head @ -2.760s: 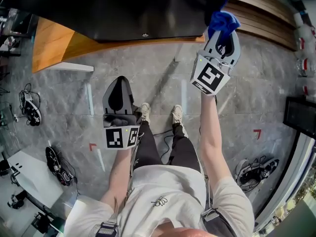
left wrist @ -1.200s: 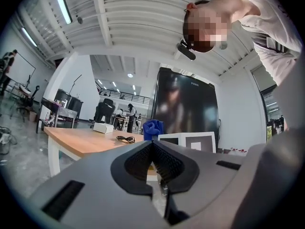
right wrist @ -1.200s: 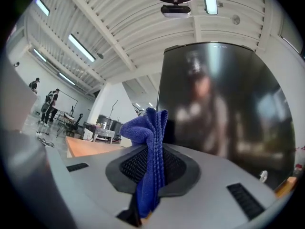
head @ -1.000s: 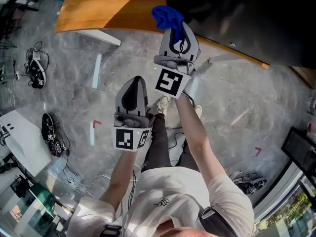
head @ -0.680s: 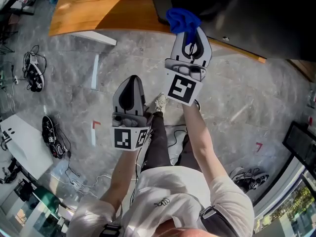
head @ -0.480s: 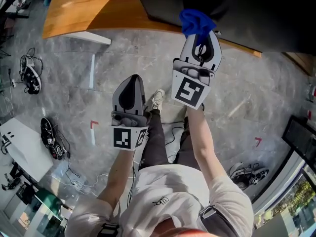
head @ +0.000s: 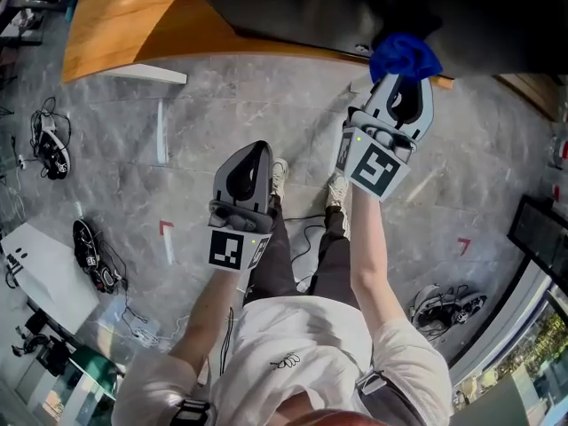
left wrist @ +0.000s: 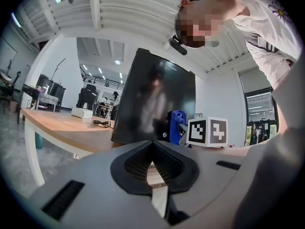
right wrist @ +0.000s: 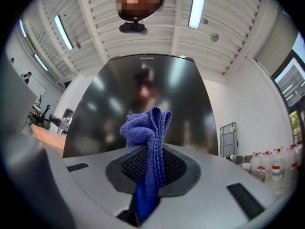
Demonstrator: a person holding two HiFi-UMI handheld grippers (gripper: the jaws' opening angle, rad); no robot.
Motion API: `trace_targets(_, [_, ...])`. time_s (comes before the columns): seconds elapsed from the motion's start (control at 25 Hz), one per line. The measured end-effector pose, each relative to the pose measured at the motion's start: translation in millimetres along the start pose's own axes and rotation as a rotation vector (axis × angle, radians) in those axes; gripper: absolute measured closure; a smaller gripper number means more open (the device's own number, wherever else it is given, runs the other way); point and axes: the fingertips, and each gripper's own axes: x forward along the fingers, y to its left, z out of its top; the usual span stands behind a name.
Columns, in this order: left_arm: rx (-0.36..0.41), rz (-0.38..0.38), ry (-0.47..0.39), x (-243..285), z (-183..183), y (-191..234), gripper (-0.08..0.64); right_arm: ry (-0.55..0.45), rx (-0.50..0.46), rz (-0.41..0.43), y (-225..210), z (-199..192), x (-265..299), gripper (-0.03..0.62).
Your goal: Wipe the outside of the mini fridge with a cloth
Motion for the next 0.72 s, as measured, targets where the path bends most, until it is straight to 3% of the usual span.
trace_targets(0.36, [0.017,-0.034,0.054,2,-18,-20,0.555,0.017,-0.054,-0.077,-63,-12,-3,0.53])
trace_targets(0.72, [0.011,-0.083,0.047,24,-22,-52,0.555,0.02,-0.097,-0.173,-118,-18,2,0.531])
